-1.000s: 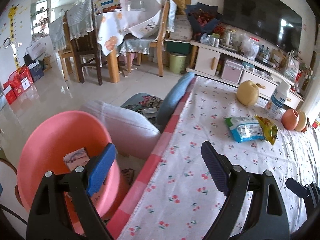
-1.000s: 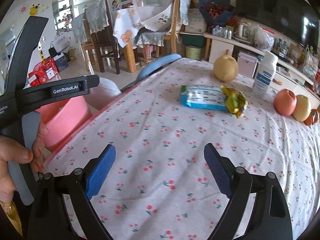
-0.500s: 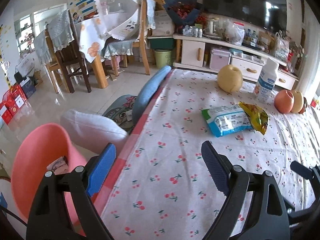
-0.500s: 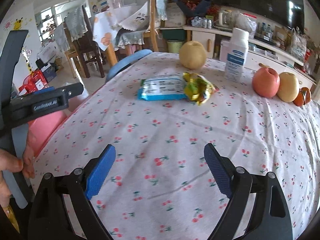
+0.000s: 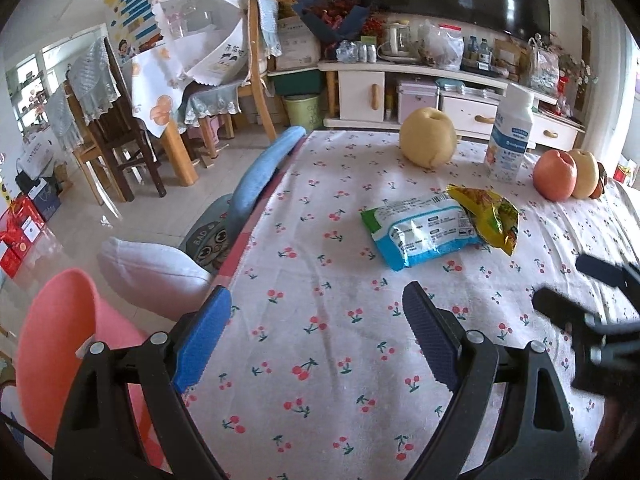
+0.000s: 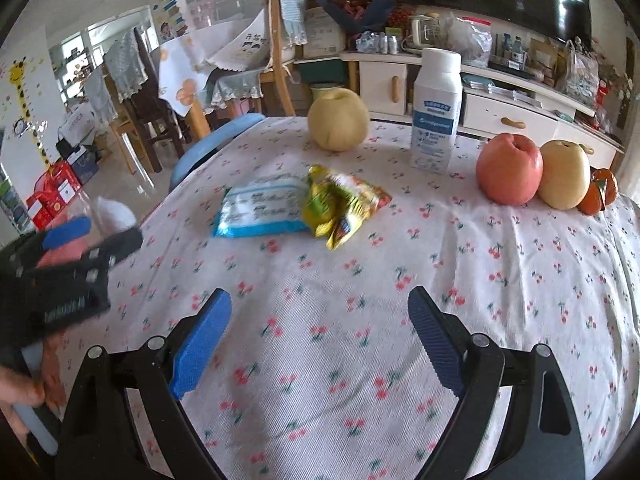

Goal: Collect trash
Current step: 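Move both tools back over the table toward the blue-white pack and yellow wrapper, then grasp the yellow wrapper with the right gripper while the left grasps the blue-white pack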

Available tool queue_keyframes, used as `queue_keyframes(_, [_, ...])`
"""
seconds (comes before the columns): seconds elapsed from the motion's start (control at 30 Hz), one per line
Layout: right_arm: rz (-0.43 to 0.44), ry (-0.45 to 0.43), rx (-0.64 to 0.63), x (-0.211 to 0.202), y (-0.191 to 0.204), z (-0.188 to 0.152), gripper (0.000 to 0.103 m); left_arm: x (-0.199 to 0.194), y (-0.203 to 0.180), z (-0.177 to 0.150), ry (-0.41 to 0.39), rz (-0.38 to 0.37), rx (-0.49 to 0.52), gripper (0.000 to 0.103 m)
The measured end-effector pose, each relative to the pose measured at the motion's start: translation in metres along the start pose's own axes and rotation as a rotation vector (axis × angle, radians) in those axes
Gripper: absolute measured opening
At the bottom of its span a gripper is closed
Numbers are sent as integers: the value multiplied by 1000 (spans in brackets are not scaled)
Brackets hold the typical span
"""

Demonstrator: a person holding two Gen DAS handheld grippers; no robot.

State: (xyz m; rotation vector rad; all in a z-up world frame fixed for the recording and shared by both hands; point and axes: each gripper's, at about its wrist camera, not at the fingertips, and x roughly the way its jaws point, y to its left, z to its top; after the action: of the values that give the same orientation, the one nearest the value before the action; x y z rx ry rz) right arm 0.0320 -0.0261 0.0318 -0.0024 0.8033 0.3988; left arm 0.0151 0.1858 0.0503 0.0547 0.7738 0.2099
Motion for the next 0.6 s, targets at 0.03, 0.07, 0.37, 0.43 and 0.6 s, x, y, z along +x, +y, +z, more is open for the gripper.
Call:
queue_keyframes(0.03, [-1,-1,3,2,-1,2,89,1,-1,0,2,-3,1,88])
queue_keyframes(0.07, [-3,-2,7,6,-4,7,89,2,-1,1,4,-7,0,88])
queue_keyframes(0.37, [11,11,51,42,-24,38,89,11,-7,3,30,-70,-13,88])
queue_keyframes(0.43, [10,20,57,52,-28,46,89,13,-9,3,35,-87,-16,88])
queue_keyframes(0.6, [34,36,88,71,-32,63,89,16,-11,2,48,-108,-24,88])
